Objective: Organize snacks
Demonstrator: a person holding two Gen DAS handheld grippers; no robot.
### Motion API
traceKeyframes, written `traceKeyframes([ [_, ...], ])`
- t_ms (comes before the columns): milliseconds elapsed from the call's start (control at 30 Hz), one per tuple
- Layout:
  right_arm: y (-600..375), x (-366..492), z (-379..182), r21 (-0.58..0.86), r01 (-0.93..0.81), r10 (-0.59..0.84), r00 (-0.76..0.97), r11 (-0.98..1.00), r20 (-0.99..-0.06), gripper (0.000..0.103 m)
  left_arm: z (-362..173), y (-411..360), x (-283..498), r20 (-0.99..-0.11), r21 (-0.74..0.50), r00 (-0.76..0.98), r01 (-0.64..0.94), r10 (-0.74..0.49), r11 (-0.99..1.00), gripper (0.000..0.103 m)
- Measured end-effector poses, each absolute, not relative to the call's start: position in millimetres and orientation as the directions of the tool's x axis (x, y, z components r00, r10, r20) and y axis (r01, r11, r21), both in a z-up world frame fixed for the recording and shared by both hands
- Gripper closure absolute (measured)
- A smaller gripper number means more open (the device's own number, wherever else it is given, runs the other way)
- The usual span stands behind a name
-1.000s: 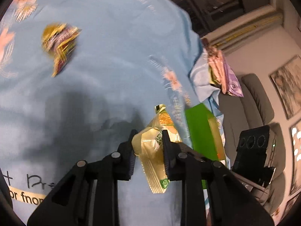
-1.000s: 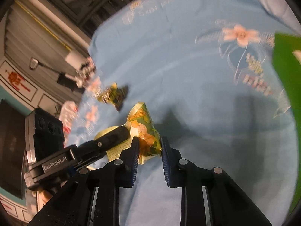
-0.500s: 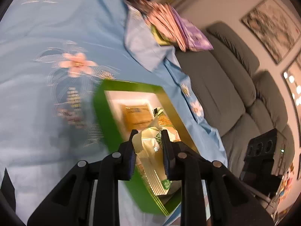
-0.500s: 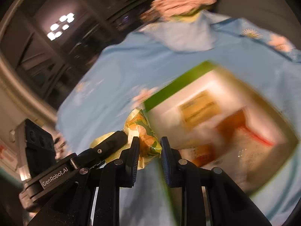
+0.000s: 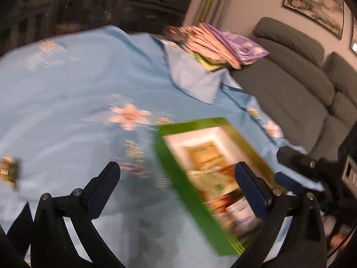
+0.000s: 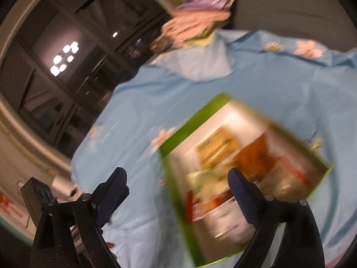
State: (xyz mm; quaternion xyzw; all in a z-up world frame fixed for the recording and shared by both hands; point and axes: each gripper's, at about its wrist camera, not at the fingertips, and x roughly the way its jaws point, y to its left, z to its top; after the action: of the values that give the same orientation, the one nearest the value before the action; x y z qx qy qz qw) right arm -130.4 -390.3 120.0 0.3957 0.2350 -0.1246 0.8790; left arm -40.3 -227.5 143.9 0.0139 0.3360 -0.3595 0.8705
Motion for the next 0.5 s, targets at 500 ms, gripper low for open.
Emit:
traceKeyframes([
  [500,-243.3,10.5,103.3,0.607,0.193,0.285,0.748,0.771,-0.6,0.006,105.4,-11.0,21.0,-0.634,-0.142,0.722,0.245,-0.278,0.959,0.0],
])
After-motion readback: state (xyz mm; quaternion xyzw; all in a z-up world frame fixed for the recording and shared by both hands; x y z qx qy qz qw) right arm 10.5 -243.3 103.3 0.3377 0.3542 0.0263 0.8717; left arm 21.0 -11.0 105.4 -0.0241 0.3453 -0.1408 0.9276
